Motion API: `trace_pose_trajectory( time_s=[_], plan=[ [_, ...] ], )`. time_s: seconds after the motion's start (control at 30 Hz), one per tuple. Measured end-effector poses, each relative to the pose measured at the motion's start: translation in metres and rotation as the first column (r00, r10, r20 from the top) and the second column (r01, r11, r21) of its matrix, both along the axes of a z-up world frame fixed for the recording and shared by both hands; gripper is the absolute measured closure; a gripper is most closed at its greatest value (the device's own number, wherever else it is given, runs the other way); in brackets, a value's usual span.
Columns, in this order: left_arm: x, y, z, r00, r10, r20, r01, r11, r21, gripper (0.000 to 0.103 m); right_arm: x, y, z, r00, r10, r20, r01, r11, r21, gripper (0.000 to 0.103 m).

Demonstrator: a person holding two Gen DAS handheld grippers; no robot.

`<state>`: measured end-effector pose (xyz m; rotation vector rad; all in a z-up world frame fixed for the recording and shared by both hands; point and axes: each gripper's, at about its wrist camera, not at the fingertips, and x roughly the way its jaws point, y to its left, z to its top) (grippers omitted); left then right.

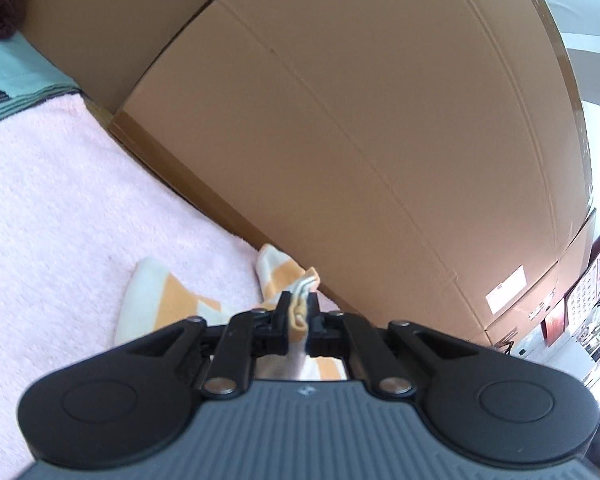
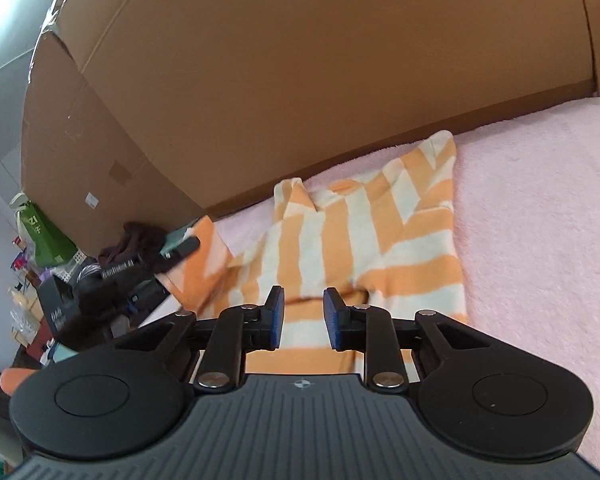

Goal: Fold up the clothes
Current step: 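Grasp the shirt end with the right gripper while the left gripper releases it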

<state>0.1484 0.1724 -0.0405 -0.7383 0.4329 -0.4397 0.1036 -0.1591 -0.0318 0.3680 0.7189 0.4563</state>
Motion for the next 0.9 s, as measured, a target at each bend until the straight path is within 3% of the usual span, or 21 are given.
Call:
trace_pose_trajectory(
  time_s=[0.17,0.27,0.5,0.77,0.83,0.87,0.9],
  plan=[
    [0.0,-0.012,-0.011,1.0,-0.028,-0.012,0.029,0.999,0.035,0.103,0.057,0.026,0.017,0.995,0.008,-0.102,0.007,0.99,0.137,0.077],
    [-0.001,-0.016,-0.01,0.999,-0.048,0.005,0.048,0.996,0.081,0.103,0.081,0.053,0.004,0.982,0.016,-0.188,0.021,0.981,0.193,0.076],
    [-0.002,-0.022,-0.009,0.996,-0.087,0.016,0.085,0.989,0.117,0.103,0.11,0.081,-0.012,0.962,0.006,-0.274,0.054,0.977,0.208,0.074],
    [-0.002,-0.03,-0.008,0.991,-0.129,0.021,0.124,0.98,0.156,0.103,0.122,0.088,-0.012,0.954,0.025,-0.299,0.026,0.986,0.163,0.074],
    [-0.002,-0.032,-0.008,0.99,-0.14,0.022,0.134,0.977,0.166,0.103,0.124,0.089,-0.015,0.951,0.022,-0.307,0.025,0.989,0.149,0.083],
    [-0.002,-0.033,-0.008,0.989,-0.145,0.023,0.139,0.975,0.171,0.103,0.124,0.089,-0.015,0.951,0.02,-0.308,0.024,0.99,0.138,0.095],
    [-0.002,-0.034,-0.008,0.988,-0.15,0.023,0.144,0.974,0.176,0.103,0.123,0.088,-0.016,0.952,0.016,-0.307,0.027,0.991,0.134,0.098]
  ],
)
